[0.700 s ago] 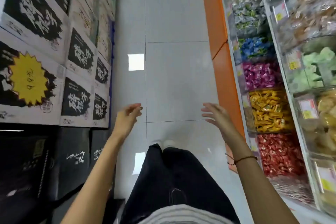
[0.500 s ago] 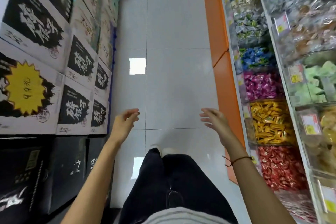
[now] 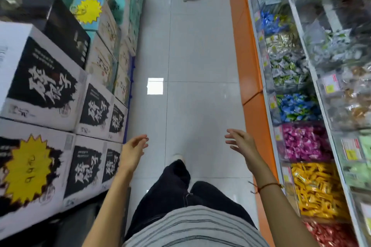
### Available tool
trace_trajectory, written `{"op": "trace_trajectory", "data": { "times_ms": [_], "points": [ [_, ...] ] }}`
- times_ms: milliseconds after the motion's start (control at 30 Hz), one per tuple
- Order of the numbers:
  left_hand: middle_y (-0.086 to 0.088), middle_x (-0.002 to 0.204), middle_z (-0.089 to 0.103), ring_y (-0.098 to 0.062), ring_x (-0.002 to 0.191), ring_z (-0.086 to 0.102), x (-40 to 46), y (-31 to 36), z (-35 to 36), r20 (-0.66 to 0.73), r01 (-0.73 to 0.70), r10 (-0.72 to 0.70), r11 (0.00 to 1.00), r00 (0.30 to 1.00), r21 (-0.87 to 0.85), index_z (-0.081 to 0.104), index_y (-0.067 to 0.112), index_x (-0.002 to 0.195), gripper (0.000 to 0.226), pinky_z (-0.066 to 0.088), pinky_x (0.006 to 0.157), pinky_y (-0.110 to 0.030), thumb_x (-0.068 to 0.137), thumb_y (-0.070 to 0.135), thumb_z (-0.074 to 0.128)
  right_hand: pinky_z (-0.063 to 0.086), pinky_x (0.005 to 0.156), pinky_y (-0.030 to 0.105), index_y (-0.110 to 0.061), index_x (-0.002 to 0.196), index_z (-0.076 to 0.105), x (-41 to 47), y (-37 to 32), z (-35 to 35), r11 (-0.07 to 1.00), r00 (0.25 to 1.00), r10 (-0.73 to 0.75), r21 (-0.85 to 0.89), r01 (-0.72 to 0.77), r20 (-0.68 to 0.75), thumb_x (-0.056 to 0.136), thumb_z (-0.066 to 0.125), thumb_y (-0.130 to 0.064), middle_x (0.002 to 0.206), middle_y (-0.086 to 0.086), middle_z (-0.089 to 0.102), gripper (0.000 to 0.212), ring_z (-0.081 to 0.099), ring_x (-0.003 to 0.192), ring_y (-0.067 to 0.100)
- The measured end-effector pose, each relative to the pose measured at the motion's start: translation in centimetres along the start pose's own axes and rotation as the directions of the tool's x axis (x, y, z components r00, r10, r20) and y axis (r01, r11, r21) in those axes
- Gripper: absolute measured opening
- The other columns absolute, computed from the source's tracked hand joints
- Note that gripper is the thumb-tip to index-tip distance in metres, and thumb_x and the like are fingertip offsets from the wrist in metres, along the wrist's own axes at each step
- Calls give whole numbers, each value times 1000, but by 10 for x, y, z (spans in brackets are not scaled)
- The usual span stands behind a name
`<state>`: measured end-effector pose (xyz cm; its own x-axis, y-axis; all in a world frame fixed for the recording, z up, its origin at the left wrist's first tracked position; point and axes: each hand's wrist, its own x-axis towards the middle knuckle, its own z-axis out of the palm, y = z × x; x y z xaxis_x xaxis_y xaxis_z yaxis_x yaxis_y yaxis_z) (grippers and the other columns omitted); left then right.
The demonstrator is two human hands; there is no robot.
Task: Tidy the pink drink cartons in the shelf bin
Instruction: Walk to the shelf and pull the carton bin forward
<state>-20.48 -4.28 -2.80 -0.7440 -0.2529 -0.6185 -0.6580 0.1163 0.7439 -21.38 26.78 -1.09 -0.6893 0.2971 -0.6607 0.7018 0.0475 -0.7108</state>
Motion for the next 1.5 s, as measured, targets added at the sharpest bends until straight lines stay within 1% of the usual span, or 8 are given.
{"op": "trace_trajectory", "data": {
  "times_ms": [100, 200, 400, 500, 767, 967, 1233, 1500],
  "points": [
    [-3, 111, 63, -19, 101, 61, 40, 50, 9, 16, -38, 38, 999, 999, -9, 60, 12, 115, 20, 45, 85, -32, 98, 12, 49, 52, 75, 23, -13, 110, 63, 28, -32, 3, 1000, 1000, -8, 29, 9, -27, 97, 53, -21, 101, 7, 66, 19, 64, 91, 20],
    [-6, 113, 62, -21, 103, 59, 80, 99, 21, 52, -89, 88, 996, 995, 6, 59, 7, 118, 23, 45, 90, -36, 98, 11, 48, 51, 80, 27, -11, 114, 63, 59, -66, 0, 999, 999, -5, 40, 7, -47, 98, 51, -21, 105, 9, 66, 22, 64, 95, 22],
    [-6, 114, 61, -21, 103, 58, 168, 186, 53, 69, -131, 130, 991, 989, 8, 57, 6, 121, 25, 45, 91, -35, 99, 12, 47, 50, 79, 25, -10, 113, 62, 151, -149, 2, 999, 997, 7, 44, -4, -75, 98, 51, -20, 105, 9, 66, 22, 63, 92, 19],
    [-5, 115, 61, -21, 104, 58, 212, 223, 70, 62, -128, 127, 992, 990, 21, 56, 6, 122, 25, 45, 92, -36, 99, 13, 46, 50, 81, 27, -10, 112, 62, 204, -201, 8, 1000, 999, -1, 23, 1, -37, 98, 50, -19, 104, 9, 66, 21, 63, 91, 20],
    [-5, 112, 62, -21, 102, 59, 318, 316, 98, -16, -84, 84, 996, 996, 14, 58, 10, 116, 20, 44, 86, -34, 99, 12, 47, 50, 71, 22, -11, 111, 64, 352, -356, 29, 997, 998, -60, -37, 61, 34, 98, 50, -19, 103, 9, 66, 21, 63, 88, 18],
    [-3, 110, 64, -18, 98, 61, 424, 389, 107, -54, -57, 57, 998, 997, 1, 60, 11, 117, 21, 45, 84, -31, 98, 15, 50, 51, 74, 23, -14, 108, 65, 454, -444, 63, 998, 998, -48, -35, 49, 39, 97, 52, -21, 101, 7, 67, 18, 64, 86, 17],
    [-2, 107, 64, -18, 98, 61, 576, 546, 130, -4, -129, 129, 991, 992, 43, 61, 14, 112, 17, 44, 82, -28, 98, 14, 50, 50, 80, 24, -16, 113, 63, 561, -568, 85, 997, 997, -76, 3, 76, -3, 99, 50, -23, 104, 3, 66, 21, 64, 95, 17],
    [-4, 110, 63, -18, 96, 60, 717, 696, 202, 42, -167, 165, 985, 985, 47, 60, 6, 119, 24, 46, 79, -29, 98, 12, 49, 49, 74, 22, -10, 114, 63, 697, -682, 65, 996, 995, -25, 82, 33, -94, 97, 53, -23, 100, 5, 66, 24, 63, 85, 12]
  ]
}}
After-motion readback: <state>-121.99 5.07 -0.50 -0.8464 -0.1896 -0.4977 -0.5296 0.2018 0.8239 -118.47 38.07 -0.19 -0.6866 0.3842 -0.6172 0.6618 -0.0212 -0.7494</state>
